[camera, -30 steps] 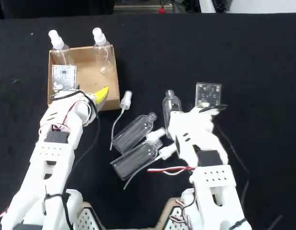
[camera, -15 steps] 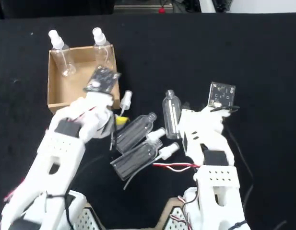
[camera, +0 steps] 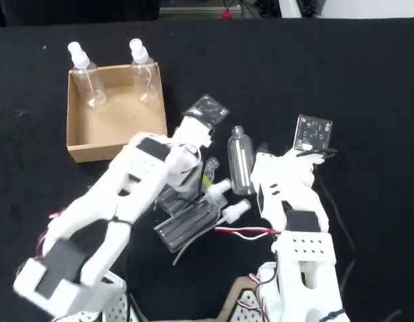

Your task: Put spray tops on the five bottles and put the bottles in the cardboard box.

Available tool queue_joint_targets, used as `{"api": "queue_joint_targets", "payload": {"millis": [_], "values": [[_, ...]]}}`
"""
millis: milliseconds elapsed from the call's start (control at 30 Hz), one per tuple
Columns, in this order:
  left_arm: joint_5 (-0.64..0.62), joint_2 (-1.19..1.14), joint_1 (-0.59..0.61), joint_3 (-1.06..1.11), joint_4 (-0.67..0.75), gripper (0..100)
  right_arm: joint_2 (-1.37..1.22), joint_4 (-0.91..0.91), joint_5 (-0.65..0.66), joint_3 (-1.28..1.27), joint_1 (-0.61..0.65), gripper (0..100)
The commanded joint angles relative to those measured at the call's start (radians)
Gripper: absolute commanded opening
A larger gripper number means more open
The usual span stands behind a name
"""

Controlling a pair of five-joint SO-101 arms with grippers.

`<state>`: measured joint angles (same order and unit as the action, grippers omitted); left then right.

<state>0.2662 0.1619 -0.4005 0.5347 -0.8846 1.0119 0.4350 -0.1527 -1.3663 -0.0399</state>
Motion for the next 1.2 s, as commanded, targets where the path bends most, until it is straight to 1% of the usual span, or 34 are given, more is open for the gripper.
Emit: {"api": "queue_joint_targets", "payload": {"millis": [0, 233, 900, 1000, 1100, 1167], "values": [[0.008, -0.100, -0.012, -0.136, 0.021, 31, 0.013, -0.031, 0.002, 0.036, -0.014, 16.7], [0.008, -0.207, 0.001, -0.191, 0.026, 31, 0.013, -0.031, 0.002, 0.036, -0.014, 16.7], [0.002, -0.222, -0.004, -0.197, 0.018, 31, 0.013, -0.031, 0.002, 0.036, -0.009, 16.7], [0.002, -0.229, -0.001, -0.229, -0.025, 31, 0.013, -0.031, 0.002, 0.036, -0.009, 16.7], [-0.005, -0.278, 0.001, -0.337, -0.135, 31, 0.013, -0.031, 0.002, 0.036, -0.009, 16.7], [-0.037, -0.328, 0.001, -0.418, -0.199, 31, 0.013, -0.031, 0.002, 0.036, -0.008, 16.7]]}}
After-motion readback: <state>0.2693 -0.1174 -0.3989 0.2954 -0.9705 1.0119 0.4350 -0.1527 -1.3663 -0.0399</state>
